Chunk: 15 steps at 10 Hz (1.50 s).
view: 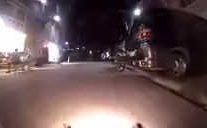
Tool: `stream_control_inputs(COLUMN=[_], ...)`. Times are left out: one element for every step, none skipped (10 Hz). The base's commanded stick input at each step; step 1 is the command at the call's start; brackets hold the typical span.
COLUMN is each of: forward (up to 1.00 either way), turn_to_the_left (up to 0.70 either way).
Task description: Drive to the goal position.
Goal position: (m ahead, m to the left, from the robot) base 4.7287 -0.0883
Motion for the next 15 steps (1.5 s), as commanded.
stream_control_inputs(forward=[0.6, 0.6, 0.6, 0.6, 0.6, 0.6, 0.6, 0.6, 0.6, 0.6, 0.6, 0.6, 0.6, 0.6, 0.6], turn_to_the_left=[0.0, 0.0, 0.0, 0.0, 0.0, 0.0, 0.0, 0.0, 0.0, 0.0, 0.0, 0.0, 0.0, 0.0, 0.0])
